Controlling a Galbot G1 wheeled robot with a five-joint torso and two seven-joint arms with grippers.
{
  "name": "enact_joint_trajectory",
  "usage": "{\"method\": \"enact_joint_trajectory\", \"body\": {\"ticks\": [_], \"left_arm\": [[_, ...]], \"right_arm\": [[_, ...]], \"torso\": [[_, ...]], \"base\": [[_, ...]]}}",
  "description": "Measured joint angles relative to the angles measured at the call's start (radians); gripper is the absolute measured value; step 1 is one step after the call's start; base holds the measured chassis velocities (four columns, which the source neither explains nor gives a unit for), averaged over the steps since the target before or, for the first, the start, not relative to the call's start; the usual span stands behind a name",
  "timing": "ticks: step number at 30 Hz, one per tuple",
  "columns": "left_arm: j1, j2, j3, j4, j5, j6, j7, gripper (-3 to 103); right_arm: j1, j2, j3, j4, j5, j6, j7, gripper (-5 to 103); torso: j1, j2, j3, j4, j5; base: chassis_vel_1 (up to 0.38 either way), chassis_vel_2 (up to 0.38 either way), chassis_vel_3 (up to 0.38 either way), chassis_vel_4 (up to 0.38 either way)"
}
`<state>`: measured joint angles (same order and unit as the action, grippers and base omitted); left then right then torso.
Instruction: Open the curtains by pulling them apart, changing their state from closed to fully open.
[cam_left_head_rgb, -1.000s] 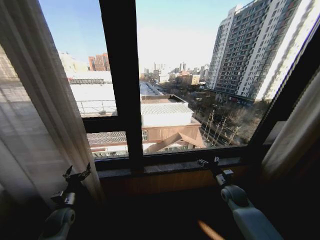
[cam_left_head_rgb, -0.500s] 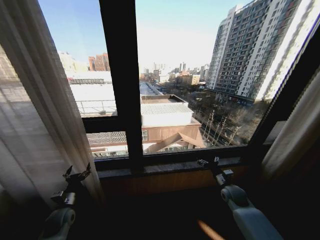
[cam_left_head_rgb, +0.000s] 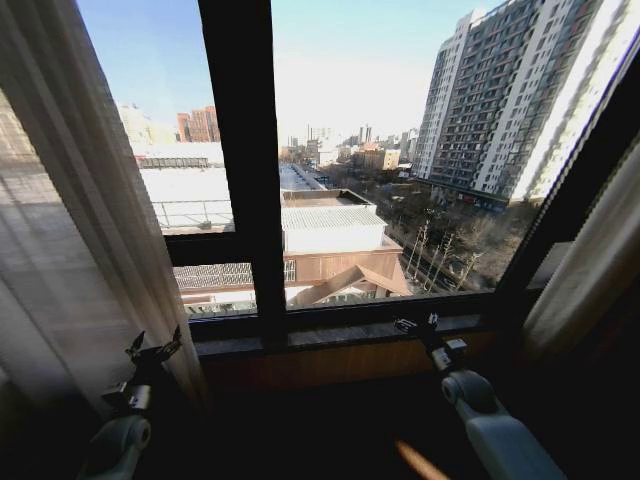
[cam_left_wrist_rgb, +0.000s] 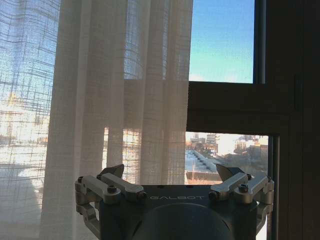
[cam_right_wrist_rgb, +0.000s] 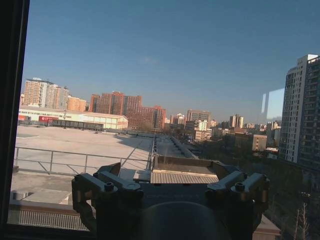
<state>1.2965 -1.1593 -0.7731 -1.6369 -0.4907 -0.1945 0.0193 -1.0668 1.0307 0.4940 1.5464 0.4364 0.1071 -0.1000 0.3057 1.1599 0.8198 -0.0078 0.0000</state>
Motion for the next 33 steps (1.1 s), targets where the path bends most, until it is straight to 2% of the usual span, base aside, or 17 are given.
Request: {"method": "enact_joint_trajectory", "body": {"ticks": [33], "left_arm": [[0.000, 0.000, 0.000, 0.000, 0.000, 0.000, 0.000, 100]], "right_arm": [[0.000, 0.000, 0.000, 0.000, 0.000, 0.000, 0.000, 100]], "torso": [[0.000, 0.000, 0.000, 0.0000, 0.0000]], "base": [[0.000, 0.000, 0.000, 0.000]]}}
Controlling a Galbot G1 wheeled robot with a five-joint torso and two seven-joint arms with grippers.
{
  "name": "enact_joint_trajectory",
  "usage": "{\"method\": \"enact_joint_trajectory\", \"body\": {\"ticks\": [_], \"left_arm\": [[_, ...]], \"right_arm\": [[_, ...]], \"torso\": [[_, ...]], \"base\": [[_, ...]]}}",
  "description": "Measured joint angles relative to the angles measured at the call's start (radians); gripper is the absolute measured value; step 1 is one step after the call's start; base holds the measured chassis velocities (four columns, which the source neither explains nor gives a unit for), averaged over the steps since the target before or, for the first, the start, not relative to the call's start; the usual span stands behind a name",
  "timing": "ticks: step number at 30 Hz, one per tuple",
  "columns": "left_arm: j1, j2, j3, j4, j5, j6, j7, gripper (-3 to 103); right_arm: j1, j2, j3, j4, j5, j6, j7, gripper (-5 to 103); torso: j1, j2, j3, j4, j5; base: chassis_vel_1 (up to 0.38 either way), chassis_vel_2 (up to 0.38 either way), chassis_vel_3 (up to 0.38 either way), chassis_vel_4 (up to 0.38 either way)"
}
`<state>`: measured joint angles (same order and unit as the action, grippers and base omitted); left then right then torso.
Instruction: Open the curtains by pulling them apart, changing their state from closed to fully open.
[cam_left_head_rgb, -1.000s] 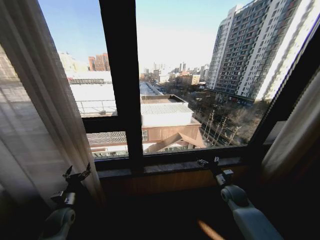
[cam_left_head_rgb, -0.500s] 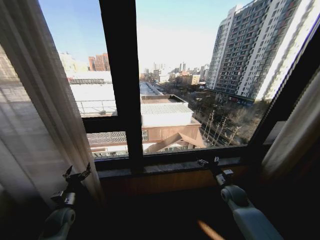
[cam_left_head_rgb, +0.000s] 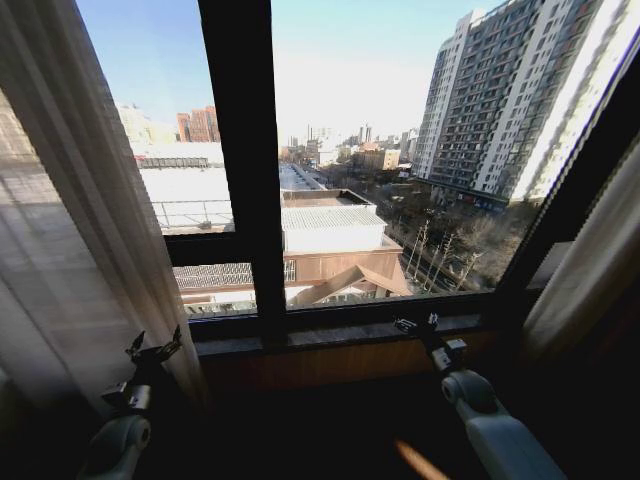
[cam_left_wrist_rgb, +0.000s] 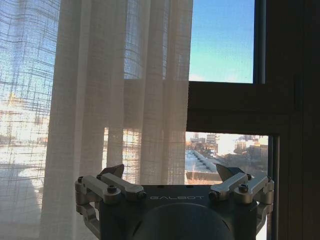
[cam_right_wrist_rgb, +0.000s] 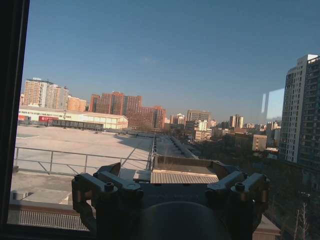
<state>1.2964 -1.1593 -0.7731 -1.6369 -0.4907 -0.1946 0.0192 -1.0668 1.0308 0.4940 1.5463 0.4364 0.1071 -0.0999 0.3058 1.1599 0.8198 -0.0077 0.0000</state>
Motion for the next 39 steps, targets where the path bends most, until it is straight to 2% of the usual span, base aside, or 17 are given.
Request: {"method": "enact_joint_trajectory", "body": {"ticks": [39], "left_arm": [[0.000, 0.000, 0.000, 0.000, 0.000, 0.000, 0.000, 100]], "right_arm": [[0.000, 0.000, 0.000, 0.000, 0.000, 0.000, 0.000, 100]], "torso": [[0.000, 0.000, 0.000, 0.0000, 0.0000]], "base": [[0.000, 0.000, 0.000, 0.000]]}}
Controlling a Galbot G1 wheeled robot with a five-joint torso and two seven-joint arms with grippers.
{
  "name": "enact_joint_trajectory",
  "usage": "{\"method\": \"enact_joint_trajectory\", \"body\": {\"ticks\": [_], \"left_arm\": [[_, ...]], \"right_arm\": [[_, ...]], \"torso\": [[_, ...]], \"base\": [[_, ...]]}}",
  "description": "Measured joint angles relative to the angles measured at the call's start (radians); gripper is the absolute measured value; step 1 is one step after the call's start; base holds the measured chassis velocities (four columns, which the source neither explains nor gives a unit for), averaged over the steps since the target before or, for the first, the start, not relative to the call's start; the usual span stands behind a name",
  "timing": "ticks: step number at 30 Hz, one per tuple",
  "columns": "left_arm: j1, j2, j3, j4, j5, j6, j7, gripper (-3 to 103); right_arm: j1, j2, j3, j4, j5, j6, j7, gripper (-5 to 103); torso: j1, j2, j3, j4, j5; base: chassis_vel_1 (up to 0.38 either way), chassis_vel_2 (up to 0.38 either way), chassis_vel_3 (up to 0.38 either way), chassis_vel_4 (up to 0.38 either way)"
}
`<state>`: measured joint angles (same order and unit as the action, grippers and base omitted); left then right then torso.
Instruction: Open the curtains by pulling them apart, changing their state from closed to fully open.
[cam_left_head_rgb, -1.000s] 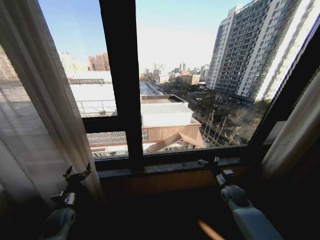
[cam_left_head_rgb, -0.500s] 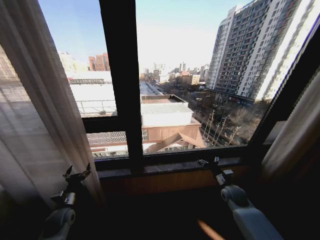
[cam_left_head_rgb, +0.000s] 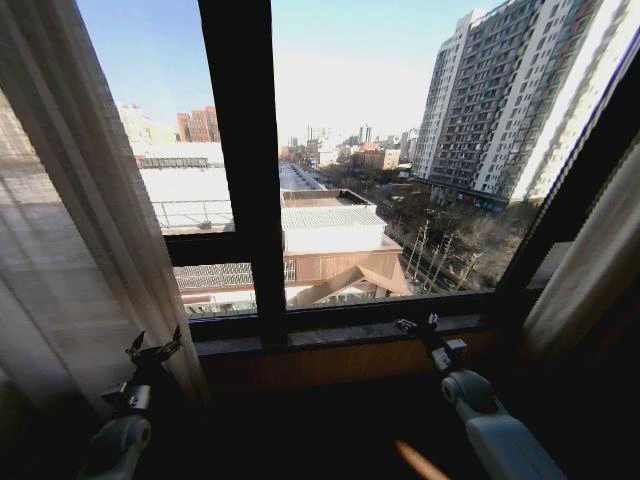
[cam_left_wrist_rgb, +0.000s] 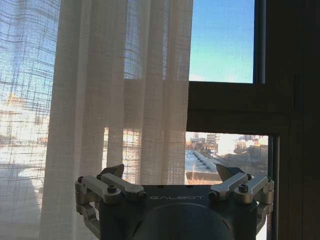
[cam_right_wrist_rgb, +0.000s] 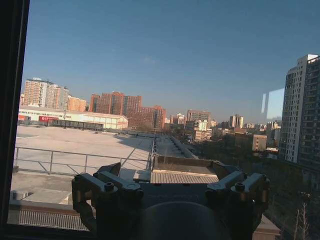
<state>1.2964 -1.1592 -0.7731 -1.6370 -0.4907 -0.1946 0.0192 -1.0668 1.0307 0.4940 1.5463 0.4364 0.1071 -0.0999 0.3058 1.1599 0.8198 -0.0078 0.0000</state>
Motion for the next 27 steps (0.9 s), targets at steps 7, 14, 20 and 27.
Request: {"method": "enact_joint_trajectory", "body": {"ticks": [7, 14, 20, 27], "left_arm": [[0.000, 0.000, 0.001, -0.002, 0.001, 0.004, -0.001, 100], [-0.009, -0.017, 0.035, -0.080, 0.033, 0.119, -0.045, 100], [-0.024, -0.046, 0.091, -0.209, 0.090, 0.313, -0.119, 100], [0.008, 0.040, 0.006, -0.237, 0.152, 0.334, -0.154, 100]], "right_arm": [[0.000, 0.000, 0.000, 0.000, 0.000, 0.000, 0.000, 100], [0.000, 0.000, 0.000, 0.000, 0.000, 0.000, 0.000, 100], [0.000, 0.000, 0.000, 0.000, 0.000, 0.000, 0.000, 100], [0.000, 0.000, 0.000, 0.000, 0.000, 0.000, 0.000, 100]], "torso": [[0.000, 0.000, 0.000, 0.0000, 0.0000], [0.000, 0.000, 0.000, -0.0001, 0.0000], [0.000, 0.000, 0.000, -0.0001, 0.0002], [0.000, 0.000, 0.000, 0.0009, -0.0003]], "base": [[0.000, 0.000, 0.000, 0.000], [0.000, 0.000, 0.000, 0.000], [0.000, 0.000, 0.000, 0.000], [0.000, 0.000, 0.000, 0.000]]}}
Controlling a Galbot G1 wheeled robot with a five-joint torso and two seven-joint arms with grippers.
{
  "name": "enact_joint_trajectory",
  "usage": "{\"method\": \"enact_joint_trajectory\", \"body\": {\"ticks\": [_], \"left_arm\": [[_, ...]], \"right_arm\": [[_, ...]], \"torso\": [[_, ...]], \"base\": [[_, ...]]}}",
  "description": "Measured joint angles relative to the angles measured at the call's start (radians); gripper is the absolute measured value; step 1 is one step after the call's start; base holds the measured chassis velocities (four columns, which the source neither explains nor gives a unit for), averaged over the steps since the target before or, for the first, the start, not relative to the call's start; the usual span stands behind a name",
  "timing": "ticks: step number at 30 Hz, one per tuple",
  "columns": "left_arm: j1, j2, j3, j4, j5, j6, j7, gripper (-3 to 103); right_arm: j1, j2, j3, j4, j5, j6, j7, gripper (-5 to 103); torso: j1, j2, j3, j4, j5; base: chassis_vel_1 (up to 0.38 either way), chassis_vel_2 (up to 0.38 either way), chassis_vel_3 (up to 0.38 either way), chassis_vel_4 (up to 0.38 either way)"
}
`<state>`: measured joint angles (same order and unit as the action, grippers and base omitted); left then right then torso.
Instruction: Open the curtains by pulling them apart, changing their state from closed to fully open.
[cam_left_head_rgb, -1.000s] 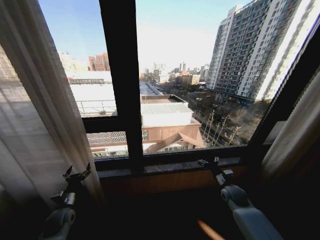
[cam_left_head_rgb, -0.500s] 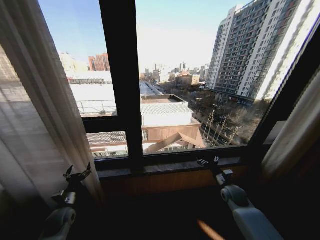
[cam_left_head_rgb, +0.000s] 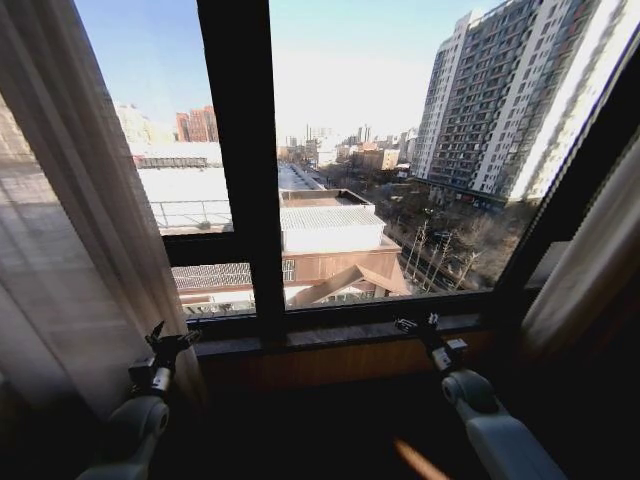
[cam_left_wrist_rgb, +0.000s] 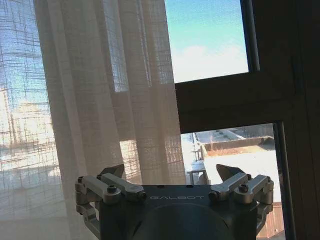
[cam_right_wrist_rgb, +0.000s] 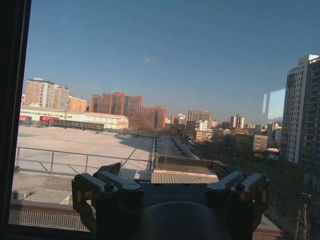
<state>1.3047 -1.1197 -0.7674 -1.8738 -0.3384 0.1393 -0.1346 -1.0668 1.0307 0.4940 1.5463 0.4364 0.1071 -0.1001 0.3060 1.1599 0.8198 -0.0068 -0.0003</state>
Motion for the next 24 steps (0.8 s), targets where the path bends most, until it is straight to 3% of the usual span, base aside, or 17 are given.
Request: {"method": "enact_joint_trajectory", "body": {"ticks": [7, 10, 14, 24], "left_arm": [[0.009, 0.019, -0.012, 0.022, -0.032, -0.081, 0.000, 100], [0.014, 0.004, 0.001, 0.070, -0.029, -0.196, 0.031, 100], [0.021, -0.019, 0.007, 0.106, -0.016, -0.263, 0.035, 100], [0.024, -0.036, -0.009, 0.133, -0.006, -0.265, -0.034, 100]], "right_arm": [[0.000, 0.000, 0.000, 0.000, 0.000, 0.000, 0.000, 100], [0.000, 0.000, 0.000, 0.000, 0.000, 0.000, 0.000, 100], [0.000, 0.000, 0.000, 0.000, 0.000, 0.000, 0.000, 100], [0.000, 0.000, 0.000, 0.000, 0.000, 0.000, 0.000, 100]], "torso": [[0.000, 0.000, 0.000, -0.0011, 0.0002], [0.000, 0.000, 0.000, -0.0011, 0.0002], [0.000, 0.000, 0.000, -0.0009, 0.0000], [0.000, 0.000, 0.000, -0.0009, 0.0002]], "base": [[0.000, 0.000, 0.000, 0.000], [0.000, 0.000, 0.000, 0.000], [0.000, 0.000, 0.000, 0.000], [0.000, 0.000, 0.000, 0.000]]}}
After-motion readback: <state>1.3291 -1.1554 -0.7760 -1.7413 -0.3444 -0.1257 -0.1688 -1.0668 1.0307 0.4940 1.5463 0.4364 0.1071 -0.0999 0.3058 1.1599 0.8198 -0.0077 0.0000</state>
